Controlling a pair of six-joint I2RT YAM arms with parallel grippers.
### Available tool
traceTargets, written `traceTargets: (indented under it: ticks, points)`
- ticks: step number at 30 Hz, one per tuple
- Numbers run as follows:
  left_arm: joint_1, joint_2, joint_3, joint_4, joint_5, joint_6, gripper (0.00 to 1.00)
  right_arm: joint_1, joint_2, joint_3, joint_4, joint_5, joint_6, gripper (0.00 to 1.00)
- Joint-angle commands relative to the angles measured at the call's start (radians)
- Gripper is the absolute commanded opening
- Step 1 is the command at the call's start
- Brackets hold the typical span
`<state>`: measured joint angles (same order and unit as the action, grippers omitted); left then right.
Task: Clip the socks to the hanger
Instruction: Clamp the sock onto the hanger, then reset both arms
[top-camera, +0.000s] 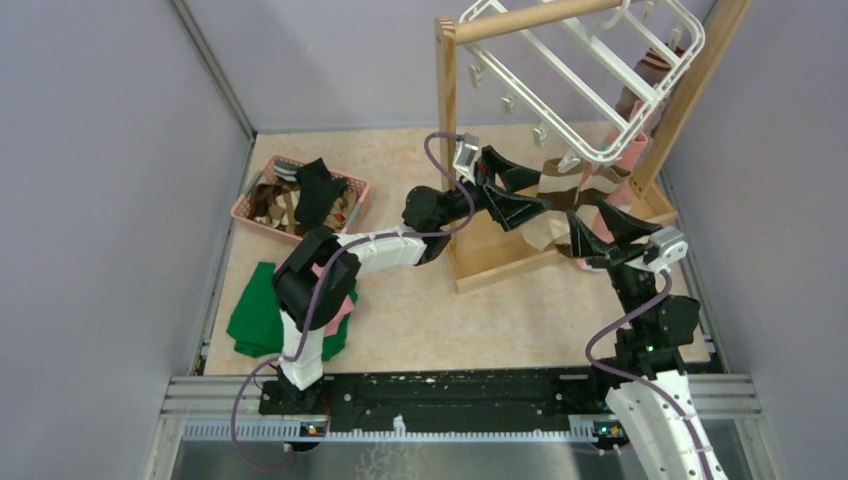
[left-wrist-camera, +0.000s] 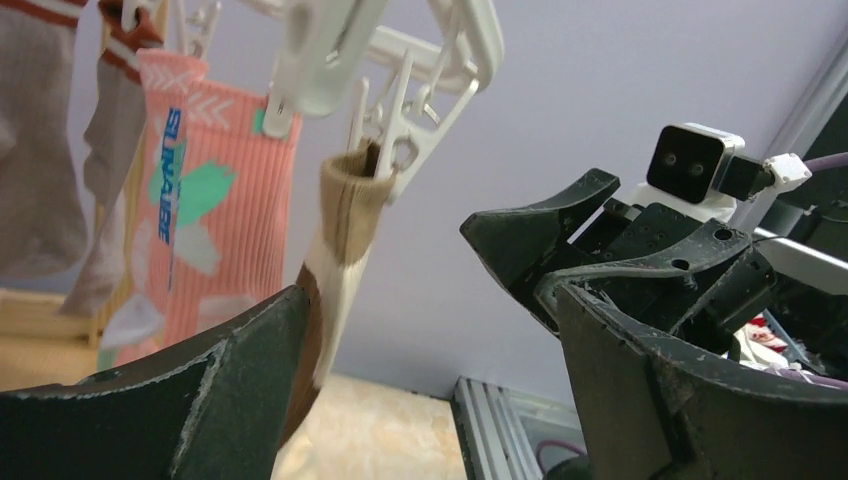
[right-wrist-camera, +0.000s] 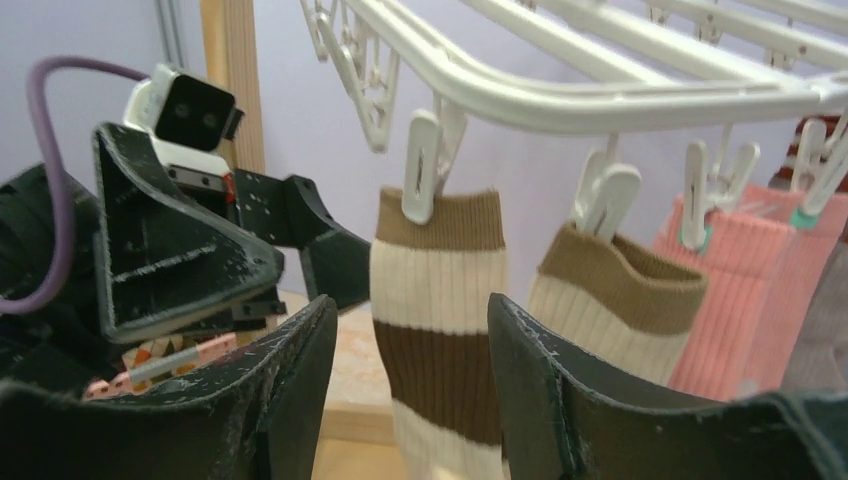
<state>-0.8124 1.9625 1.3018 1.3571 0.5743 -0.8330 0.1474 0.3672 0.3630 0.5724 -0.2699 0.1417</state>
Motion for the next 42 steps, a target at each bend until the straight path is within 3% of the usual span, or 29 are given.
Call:
traceTargets:
  ticks: [1,5,9,10,11,16,24,31,42]
  points:
    - [0.004,-0.13,-0.115,-0.026,-0.028,0.111,0.98,-0.008,-0.081,-0.028,-0.134,0.026,0.014,0.58]
    - [-0.001,-0.209,-0.245,-0.09,-0.042,0.209,0.99,-0.007,-0.171,-0.051,-0.244,0.037,0.048,0.62]
    - [-0.013,-0.327,-0.383,-0.176,-0.068,0.336,0.99,-0.008,-0.233,-0.042,-0.339,-0.01,0.142,0.85]
    - [-0.013,-0.361,-0.421,-0.193,-0.073,0.361,0.99,-0.007,-0.23,-0.034,-0.369,-0.023,0.157,0.96]
    - [-0.013,-0.395,-0.459,-0.204,-0.072,0.38,0.99,-0.006,-0.225,-0.025,-0.397,-0.027,0.179,0.98]
    - [-0.013,-0.615,-0.641,-0.339,-0.073,0.49,0.99,0.001,-0.188,0.019,-0.535,0.013,0.278,0.99]
    - [0.031,-0.908,-0.691,-0.886,-0.185,0.593,0.99,0.001,-0.182,0.099,-0.816,0.302,0.443,0.99]
    - [0.254,-1.055,-0.822,-0.882,-0.118,0.414,0.99,0.001,-0.223,0.112,-0.909,0.497,0.549,0.99]
    - [0.308,-1.138,-0.83,-1.013,-0.271,0.466,0.99,0.003,-0.225,0.144,-0.956,0.623,0.562,0.99]
